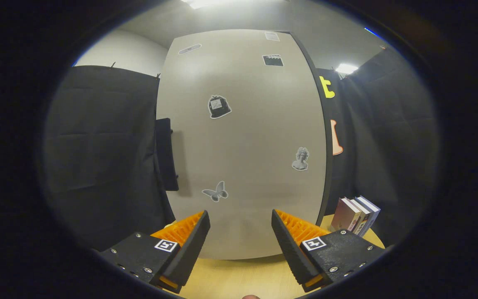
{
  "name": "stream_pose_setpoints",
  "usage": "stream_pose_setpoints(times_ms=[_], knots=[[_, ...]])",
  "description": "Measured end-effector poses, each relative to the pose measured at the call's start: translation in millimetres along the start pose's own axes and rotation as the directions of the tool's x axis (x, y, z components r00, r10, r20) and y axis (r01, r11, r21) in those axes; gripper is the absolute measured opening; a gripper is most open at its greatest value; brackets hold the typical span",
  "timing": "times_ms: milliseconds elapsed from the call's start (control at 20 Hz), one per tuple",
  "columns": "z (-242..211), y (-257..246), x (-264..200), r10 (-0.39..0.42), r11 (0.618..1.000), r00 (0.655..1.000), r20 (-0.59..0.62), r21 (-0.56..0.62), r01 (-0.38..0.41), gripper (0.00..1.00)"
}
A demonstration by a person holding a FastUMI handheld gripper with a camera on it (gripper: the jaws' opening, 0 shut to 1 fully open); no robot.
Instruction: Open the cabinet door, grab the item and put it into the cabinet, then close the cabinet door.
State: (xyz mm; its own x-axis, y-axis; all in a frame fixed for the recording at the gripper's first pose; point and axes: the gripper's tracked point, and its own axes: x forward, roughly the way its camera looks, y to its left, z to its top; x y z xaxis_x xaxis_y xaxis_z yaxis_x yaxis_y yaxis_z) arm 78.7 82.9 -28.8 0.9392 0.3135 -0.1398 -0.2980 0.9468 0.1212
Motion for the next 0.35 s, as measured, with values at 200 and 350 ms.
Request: stream_pose_setpoints(times_ms=[200, 350], knots=[[3.2, 1.7, 2.5, 0.001, 1.0, 1.0, 0.002, 0.004, -0.001, 0.93], [4.7, 1.9, 3.9, 0.001, 1.0, 1.0, 0.009, 0.001, -0.001, 0.93]])
